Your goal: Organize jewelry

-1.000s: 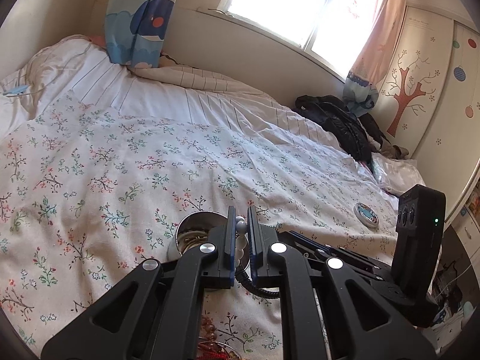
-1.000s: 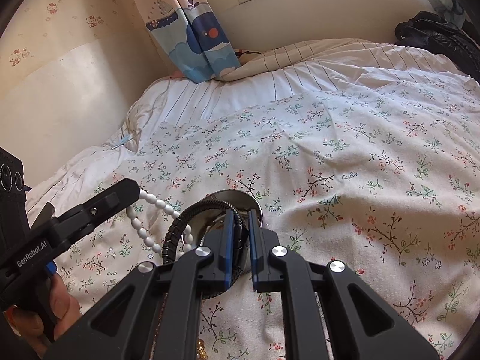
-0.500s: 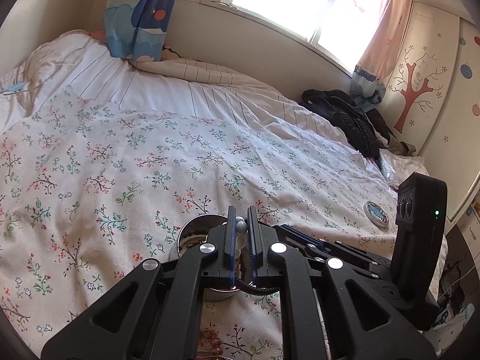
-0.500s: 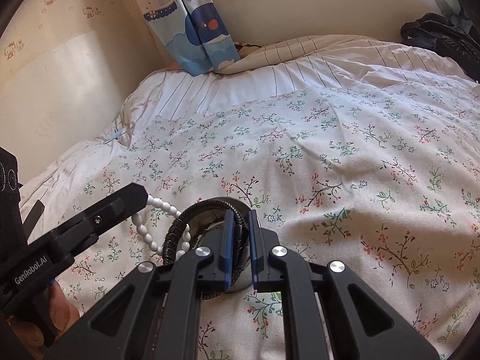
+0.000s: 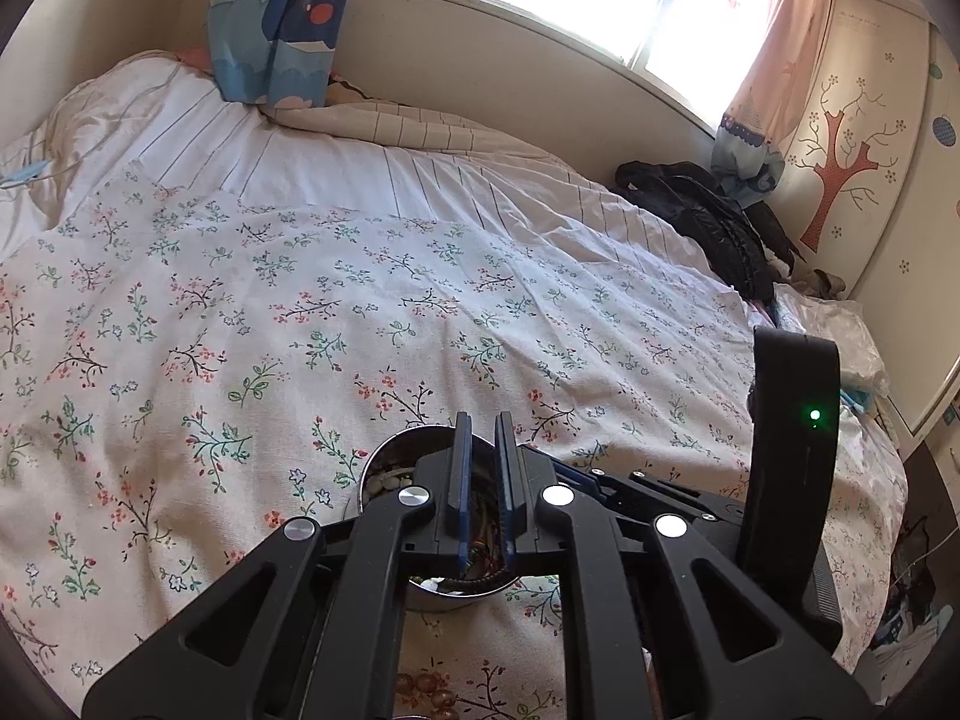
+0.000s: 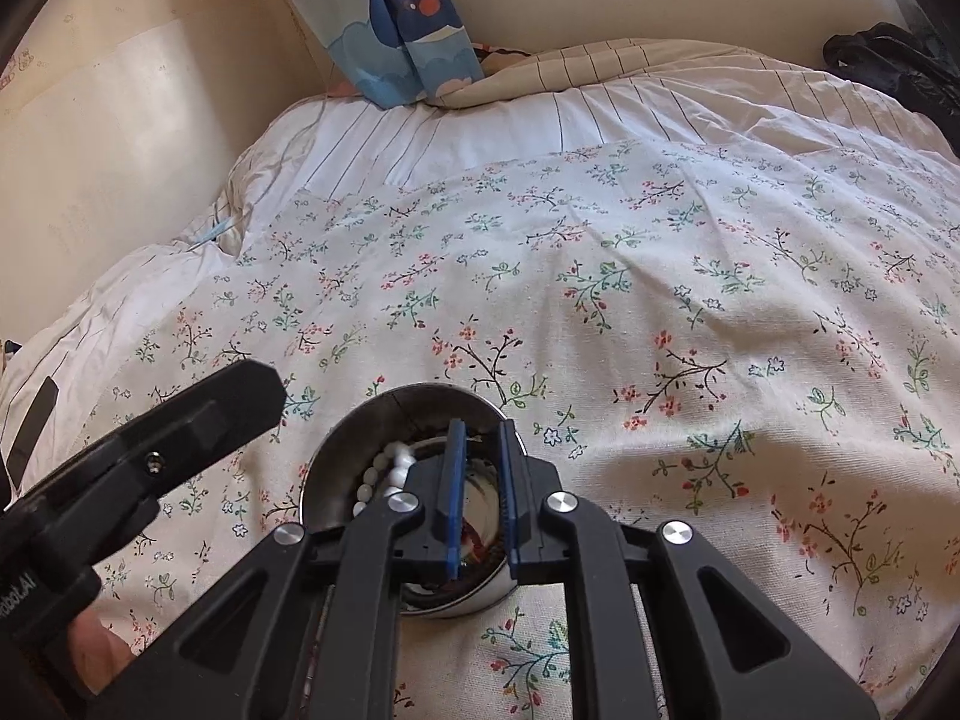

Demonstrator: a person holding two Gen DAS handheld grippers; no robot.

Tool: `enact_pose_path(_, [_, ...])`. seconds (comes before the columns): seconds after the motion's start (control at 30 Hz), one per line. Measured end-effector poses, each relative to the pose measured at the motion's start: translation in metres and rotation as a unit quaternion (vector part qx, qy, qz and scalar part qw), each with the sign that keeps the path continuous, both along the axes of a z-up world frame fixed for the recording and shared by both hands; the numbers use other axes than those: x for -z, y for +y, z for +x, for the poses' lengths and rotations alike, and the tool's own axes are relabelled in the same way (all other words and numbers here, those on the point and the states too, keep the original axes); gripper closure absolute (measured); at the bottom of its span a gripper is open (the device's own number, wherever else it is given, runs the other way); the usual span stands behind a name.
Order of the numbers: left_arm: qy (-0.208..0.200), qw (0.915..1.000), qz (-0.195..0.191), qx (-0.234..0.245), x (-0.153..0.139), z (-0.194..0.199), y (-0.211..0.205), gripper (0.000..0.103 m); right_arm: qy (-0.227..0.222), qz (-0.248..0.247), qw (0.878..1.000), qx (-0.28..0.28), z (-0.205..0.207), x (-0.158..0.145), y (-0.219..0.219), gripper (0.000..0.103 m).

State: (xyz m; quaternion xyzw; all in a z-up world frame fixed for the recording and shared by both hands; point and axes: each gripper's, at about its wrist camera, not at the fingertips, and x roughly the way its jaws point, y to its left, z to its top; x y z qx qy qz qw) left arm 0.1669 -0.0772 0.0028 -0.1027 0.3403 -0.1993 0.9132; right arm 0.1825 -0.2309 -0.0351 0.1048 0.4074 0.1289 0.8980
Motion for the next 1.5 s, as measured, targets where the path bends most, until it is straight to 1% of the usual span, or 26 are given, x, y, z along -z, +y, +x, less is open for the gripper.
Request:
enact_pose_path(0.23, [-0.001, 1.0000, -0.006, -0.007, -0.002, -0.003, 0.006, 0.095, -0.005, 0.015, 1.000, 0.021, -0.004, -0.006, -0.016, 0.091])
enact_pose_path(0.37, [0.000, 0.9999, 0.001, -0.012, -0.003, -0.009, 0.010, 0.095, -0.002, 0.021, 0.999, 0.027, -0.012, -0.009, -0.023, 0.091])
enact_pose_path(0.4, [0.002, 0.9999, 0.005, -0.013, -0.003, -0.011, 0.013, 0.093, 0.000, 0.024, 0.999, 0.028, -0.014, -0.010, -0.025, 0.091])
enact_pose_path(0.47, [0.009, 0.9997, 0.012, -0.018, -0.002, -0.016, 0.018, 0.084, 0.005, 0.029, 0.999, 0.028, -0.021, -0.010, -0.029, 0.088])
enact_pose_path(0.53, [0.017, 0.9994, 0.018, -0.023, 0.001, -0.022, 0.025, 0.071, 0.009, 0.031, 0.999, 0.028, -0.027, -0.011, -0.032, 0.080])
enact_pose_path(0.6, [0.028, 0.9989, 0.028, -0.027, 0.004, -0.029, 0.032, 0.066, 0.014, 0.033, 0.999, 0.025, -0.035, -0.011, -0.034, 0.077])
enact_pose_path(0.67, [0.040, 0.9981, 0.038, -0.026, 0.009, -0.035, 0.037, 0.064, 0.019, 0.035, 0.999, 0.019, -0.044, -0.011, -0.032, 0.073])
enact_pose_path(0.77, [0.058, 0.9960, 0.065, -0.022, 0.016, -0.045, 0.042, 0.061, 0.031, 0.033, 0.999, 0.001, -0.057, -0.008, -0.025, 0.072])
enact_pose_path(0.9, [0.085, 0.9908, 0.104, 0.010, 0.030, -0.058, 0.041, 0.054, 0.046, 0.028, 0.998, -0.029, -0.073, -0.003, -0.009, 0.071])
enact_pose_path(0.97, [0.093, 0.9872, 0.126, 0.031, 0.038, -0.066, 0.037, 0.051, 0.052, 0.025, 0.998, -0.040, -0.080, 0.000, -0.003, 0.067])
enact_pose_path(1.1, [0.104, 0.9803, 0.157, 0.060, 0.051, -0.075, 0.031, 0.050, 0.061, 0.029, 0.996, -0.049, -0.092, 0.004, 0.002, 0.066])
enact_pose_path(1.2, [0.113, 0.9775, 0.166, 0.065, 0.056, -0.079, 0.032, 0.050, 0.066, 0.033, 0.996, -0.056, -0.099, 0.006, 0.003, 0.066])
enact_pose_path(1.37, [0.127, 0.9750, 0.168, 0.070, 0.063, -0.085, 0.036, 0.051, 0.074, 0.027, 0.995, -0.068, -0.108, 0.010, 0.009, 0.066])
enact_pose_path(1.4, [0.125, 0.9757, 0.166, 0.068, 0.062, -0.086, 0.037, 0.058, 0.075, 0.026, 0.994, -0.070, -0.109, 0.011, 0.010, 0.066])
enact_pose_path(1.43, [0.129, 0.9753, 0.166, 0.069, 0.061, -0.086, 0.037, 0.071, 0.075, 0.025, 0.994, -0.070, -0.110, 0.011, 0.011, 0.066])
enact_pose_path(1.5, [0.135, 0.9732, 0.172, 0.070, 0.062, -0.088, 0.036, 0.084, 0.075, 0.025, 0.994, -0.071, -0.112, 0.011, 0.012, 0.065])
